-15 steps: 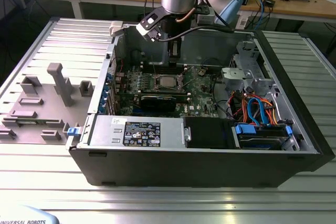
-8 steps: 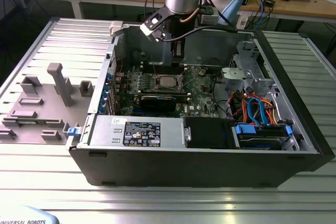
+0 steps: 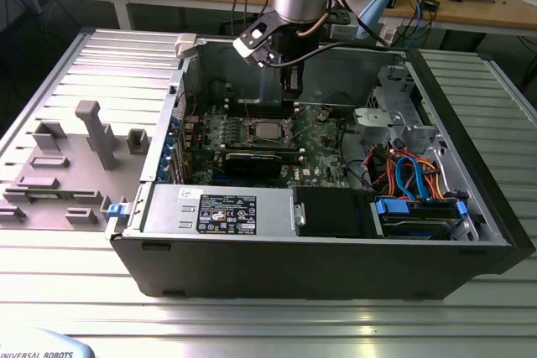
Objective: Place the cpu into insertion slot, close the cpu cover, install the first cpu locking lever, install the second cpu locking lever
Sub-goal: 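Close the cpu cover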
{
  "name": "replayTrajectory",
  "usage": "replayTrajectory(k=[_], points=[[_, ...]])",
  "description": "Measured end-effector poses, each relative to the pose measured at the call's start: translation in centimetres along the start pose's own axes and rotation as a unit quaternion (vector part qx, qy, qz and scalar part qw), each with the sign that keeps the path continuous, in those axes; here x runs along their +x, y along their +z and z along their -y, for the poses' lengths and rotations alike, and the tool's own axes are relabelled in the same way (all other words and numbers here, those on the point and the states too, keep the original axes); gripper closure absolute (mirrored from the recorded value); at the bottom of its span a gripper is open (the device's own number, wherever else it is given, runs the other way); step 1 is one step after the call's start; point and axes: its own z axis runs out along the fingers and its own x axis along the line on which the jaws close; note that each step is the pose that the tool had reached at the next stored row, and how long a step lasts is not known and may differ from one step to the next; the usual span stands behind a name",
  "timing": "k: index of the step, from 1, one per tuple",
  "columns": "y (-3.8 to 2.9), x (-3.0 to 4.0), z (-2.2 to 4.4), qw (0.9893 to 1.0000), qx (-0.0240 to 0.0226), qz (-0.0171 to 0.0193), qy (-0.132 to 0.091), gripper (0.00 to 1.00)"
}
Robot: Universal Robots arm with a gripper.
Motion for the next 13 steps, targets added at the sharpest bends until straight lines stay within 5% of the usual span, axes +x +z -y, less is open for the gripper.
replayTrajectory(k=[13], points=[[0.01, 0.0, -0.38, 1.0, 0.0, 0.0, 0.0, 0.89]])
